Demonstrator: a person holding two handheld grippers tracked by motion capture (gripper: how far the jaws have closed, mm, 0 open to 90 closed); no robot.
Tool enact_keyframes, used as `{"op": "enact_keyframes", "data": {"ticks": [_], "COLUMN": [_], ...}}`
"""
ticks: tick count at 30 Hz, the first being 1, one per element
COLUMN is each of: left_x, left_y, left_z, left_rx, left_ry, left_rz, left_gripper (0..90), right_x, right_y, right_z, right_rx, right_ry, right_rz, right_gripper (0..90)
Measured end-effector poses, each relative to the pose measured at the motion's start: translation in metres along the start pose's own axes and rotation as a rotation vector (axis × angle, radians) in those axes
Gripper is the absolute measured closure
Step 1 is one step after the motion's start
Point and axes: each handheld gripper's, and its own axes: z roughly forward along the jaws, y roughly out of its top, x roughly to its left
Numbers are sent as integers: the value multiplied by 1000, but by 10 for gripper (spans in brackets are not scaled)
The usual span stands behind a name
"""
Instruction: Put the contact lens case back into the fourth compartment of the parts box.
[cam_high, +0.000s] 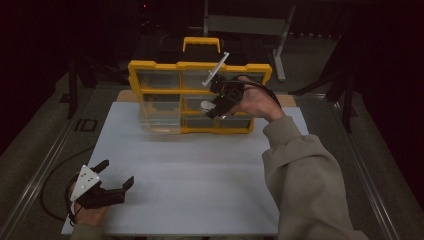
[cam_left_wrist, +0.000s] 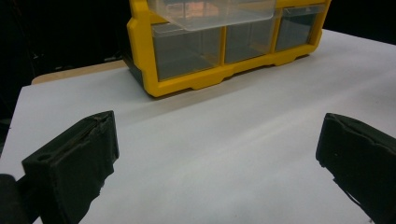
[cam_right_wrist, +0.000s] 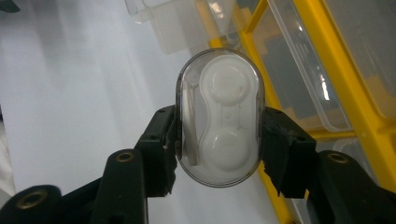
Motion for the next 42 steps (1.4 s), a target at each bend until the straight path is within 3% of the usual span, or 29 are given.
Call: {"op": "enact_keyframes", "data": {"ticks": [27,42], "left_x": [1,1], "left_y": [0,-1], "left_z": [0,-1], "left_rx": [-2,-4], "left_ry": [-3,-1], "left_rz": [-3,-5], "left_gripper": [0,0], "right_x": [7,8], "right_y": [38,55], "right_z": [1,8], "right_rx": [-31,-70], "right_ry": [9,15], "right_rz": [-35,-13], "right_gripper": [488,488]}}
